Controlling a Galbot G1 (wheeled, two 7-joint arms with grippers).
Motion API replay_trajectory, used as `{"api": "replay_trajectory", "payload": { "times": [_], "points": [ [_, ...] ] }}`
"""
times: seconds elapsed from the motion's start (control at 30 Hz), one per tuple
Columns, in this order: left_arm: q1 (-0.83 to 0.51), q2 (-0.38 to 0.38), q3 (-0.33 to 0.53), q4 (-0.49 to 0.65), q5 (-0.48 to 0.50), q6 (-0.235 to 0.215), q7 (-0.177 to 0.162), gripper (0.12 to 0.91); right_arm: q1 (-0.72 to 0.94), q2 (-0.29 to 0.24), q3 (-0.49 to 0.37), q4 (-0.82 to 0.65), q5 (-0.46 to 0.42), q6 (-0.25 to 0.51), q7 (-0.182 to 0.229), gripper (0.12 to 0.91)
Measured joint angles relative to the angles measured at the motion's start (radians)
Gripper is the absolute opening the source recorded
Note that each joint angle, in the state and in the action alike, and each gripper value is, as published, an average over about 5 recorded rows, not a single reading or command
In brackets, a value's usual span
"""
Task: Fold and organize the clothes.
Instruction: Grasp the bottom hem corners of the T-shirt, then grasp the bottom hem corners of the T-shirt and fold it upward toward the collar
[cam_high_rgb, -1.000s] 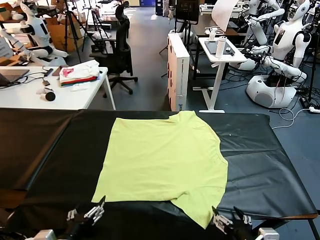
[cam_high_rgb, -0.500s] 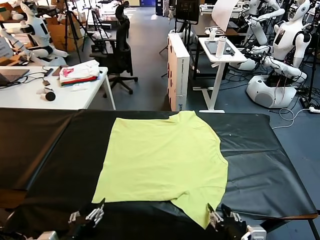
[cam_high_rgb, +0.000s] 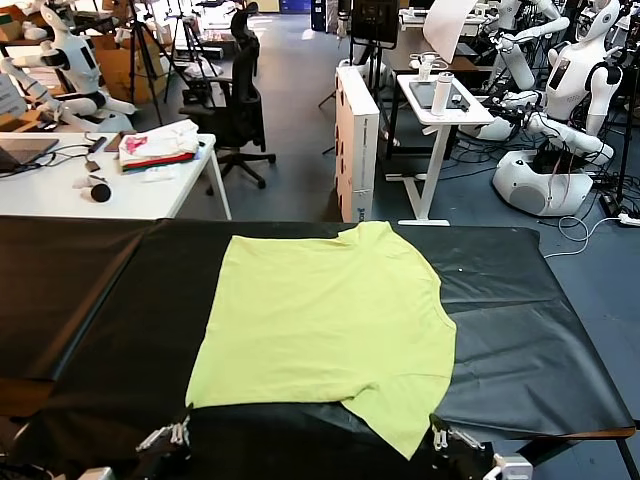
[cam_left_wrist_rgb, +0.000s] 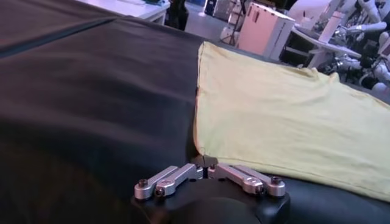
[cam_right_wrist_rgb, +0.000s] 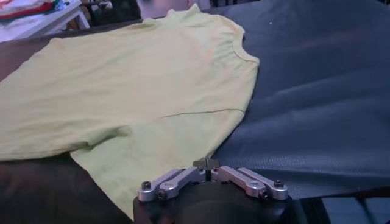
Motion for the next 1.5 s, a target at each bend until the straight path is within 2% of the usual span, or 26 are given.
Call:
{"api": "replay_trajectory", "payload": {
  "times": [0.33, 0.47, 0.63, 0.8, 1.1, 1.3, 1.5],
  "points": [
    [0.081, -0.008, -0.031, -0.070, 0.008, -0.020, -0.021, 0.148, -0.078, 0.000, 0.030, 0.050, 0.010, -0.004, 0.012, 0.139],
    [0.092, -0.013, -0.039, -0.085, 0.005, -0.031, -0.025, 0.148, -0.058, -0.001, 0.043, 0.051, 0.005, -0.008, -0.015, 0.139],
    [0.071, -0.027, -0.041, -0.098, -0.036, -0.072, 0.009, 0.148, 0.045, -0.008, 0.059, 0.033, 0.041, -0.050, -0.053, 0.139],
    [-0.005, -0.051, -0.037, -0.079, -0.074, -0.072, 0.022, 0.148, 0.206, -0.029, 0.040, -0.010, 0.084, -0.058, -0.085, 0.139],
    [-0.213, -0.064, -0.024, 0.008, -0.081, -0.043, 0.022, 0.148, 0.510, -0.081, -0.054, -0.201, 0.108, -0.001, -0.108, 0.139],
    [-0.345, -0.064, 0.010, 0.080, -0.070, -0.023, 0.015, 0.148, 0.667, -0.067, -0.144, -0.342, 0.096, 0.046, -0.114, 0.139],
    [-0.452, -0.054, 0.030, 0.167, -0.066, -0.015, 0.012, 0.148, 0.772, -0.038, -0.212, -0.466, 0.071, 0.050, -0.114, 0.139]
  ]
}}
